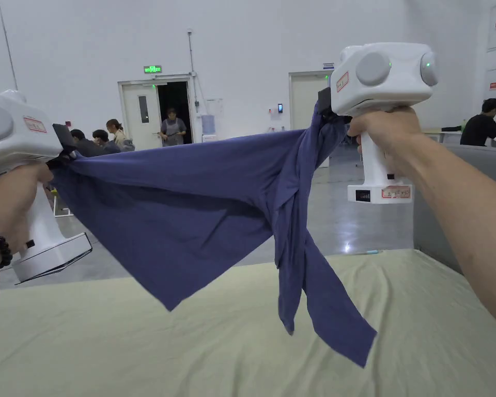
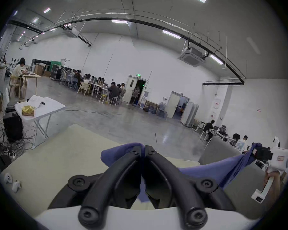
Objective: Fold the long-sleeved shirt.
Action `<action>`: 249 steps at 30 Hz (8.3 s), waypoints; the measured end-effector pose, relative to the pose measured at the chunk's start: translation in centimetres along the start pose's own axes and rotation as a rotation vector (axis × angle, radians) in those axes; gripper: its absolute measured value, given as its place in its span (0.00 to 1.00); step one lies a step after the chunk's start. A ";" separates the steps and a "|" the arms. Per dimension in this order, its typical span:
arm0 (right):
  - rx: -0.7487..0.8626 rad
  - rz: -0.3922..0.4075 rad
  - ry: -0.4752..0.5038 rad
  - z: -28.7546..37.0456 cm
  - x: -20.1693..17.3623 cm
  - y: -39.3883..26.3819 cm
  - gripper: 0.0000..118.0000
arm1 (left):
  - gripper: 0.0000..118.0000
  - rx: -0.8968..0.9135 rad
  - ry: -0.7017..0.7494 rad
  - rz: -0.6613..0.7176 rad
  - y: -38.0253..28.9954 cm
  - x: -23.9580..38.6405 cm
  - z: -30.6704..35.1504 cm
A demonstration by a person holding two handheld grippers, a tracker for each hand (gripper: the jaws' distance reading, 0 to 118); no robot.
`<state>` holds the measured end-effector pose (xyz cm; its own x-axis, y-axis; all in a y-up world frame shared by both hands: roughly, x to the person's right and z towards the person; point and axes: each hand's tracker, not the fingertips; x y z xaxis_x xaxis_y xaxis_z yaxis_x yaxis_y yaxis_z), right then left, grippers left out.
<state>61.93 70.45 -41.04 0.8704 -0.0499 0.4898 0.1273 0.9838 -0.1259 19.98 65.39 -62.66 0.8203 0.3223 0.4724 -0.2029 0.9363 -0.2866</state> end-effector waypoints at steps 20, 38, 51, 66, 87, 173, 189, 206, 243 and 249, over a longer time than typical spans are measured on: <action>-0.377 -0.102 0.040 -6.6 3.7 -29.8 0.16 | 0.00 -0.361 0.071 0.040 -24.4 -7.2 -2.4; -0.598 0.056 0.197 25.5 3.4 -52.6 0.16 | 0.00 -0.516 0.137 0.034 -45.4 -12.8 30.0; -0.668 0.029 0.130 28.5 5.4 -55.9 0.99 | 1.00 -0.672 0.127 0.053 -48.8 -15.0 30.6; -0.653 -0.217 0.023 29.8 6.7 -51.3 0.02 | 0.00 -0.537 -0.063 -0.138 -40.7 -6.5 16.7; -0.779 -0.118 -0.071 24.8 4.0 -53.9 0.02 | 0.01 -0.809 0.053 -0.503 -49.1 -2.8 -3.6; -0.224 -0.014 0.083 3.4 3.0 -21.2 0.18 | 0.01 -0.096 0.041 -0.204 -15.2 -3.8 4.4; -0.610 0.044 0.156 28.4 4.8 -50.8 0.18 | 0.01 -0.414 0.096 -0.094 -40.9 -12.4 31.0; -0.768 -0.011 0.083 31.7 6.1 -55.9 0.95 | 1.00 -0.640 0.177 -0.109 -47.3 -17.1 32.2; -0.775 -0.163 0.029 27.9 5.3 -54.7 0.02 | 0.87 -0.859 0.123 -0.337 -48.3 -10.0 -1.3; -0.779 -0.151 0.008 27.6 5.3 -54.4 0.02 | 0.01 -0.834 0.068 -0.428 -49.6 -8.1 0.8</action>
<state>46.47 21.36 -7.82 0.8201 -0.1770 0.5441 0.5378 0.5631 -0.6274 22.98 16.49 -51.56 0.7713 -0.0593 0.6337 0.5502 0.5625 -0.6171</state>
